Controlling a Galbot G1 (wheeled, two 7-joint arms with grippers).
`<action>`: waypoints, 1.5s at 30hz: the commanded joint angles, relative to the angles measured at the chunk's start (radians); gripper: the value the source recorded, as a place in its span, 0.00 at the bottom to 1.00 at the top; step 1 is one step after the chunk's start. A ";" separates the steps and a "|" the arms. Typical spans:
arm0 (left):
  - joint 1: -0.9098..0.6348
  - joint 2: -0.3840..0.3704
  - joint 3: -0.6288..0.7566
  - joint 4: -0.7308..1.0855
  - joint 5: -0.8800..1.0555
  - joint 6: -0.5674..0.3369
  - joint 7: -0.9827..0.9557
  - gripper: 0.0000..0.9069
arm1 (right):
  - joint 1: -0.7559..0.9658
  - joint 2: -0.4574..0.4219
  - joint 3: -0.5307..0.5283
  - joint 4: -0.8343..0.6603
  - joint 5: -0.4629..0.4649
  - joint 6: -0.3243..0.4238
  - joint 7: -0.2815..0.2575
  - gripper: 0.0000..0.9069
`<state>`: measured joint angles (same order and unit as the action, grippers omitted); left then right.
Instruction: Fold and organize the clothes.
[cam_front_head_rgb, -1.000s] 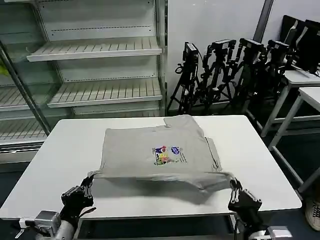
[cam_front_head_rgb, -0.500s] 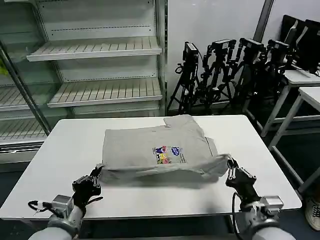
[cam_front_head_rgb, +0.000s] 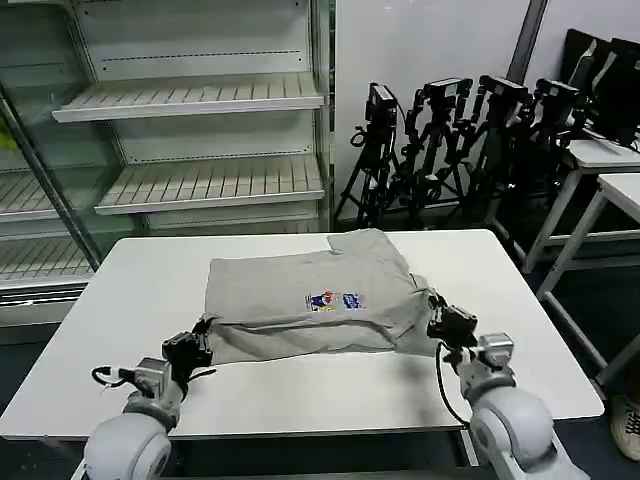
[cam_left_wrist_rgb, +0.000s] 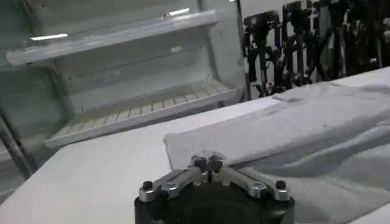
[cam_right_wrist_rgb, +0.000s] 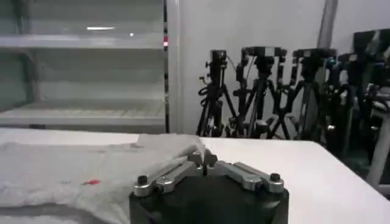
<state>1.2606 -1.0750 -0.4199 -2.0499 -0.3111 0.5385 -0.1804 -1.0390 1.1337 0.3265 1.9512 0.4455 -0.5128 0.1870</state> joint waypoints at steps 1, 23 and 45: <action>-0.114 -0.006 0.056 0.158 0.029 -0.003 -0.011 0.02 | 0.183 0.016 -0.103 -0.213 -0.021 -0.021 -0.005 0.00; 0.125 -0.059 -0.057 -0.048 0.004 -0.004 -0.027 1.00 | -0.056 0.077 -0.008 -0.056 -0.100 0.074 -0.009 1.00; 0.107 -0.085 -0.052 0.027 -0.070 0.000 -0.045 0.02 | -0.179 0.086 0.081 -0.050 -0.042 0.023 -0.005 0.20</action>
<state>1.3549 -1.1573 -0.4628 -2.0329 -0.3663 0.5470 -0.2230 -1.1846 1.2176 0.3859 1.9052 0.3772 -0.4699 0.1786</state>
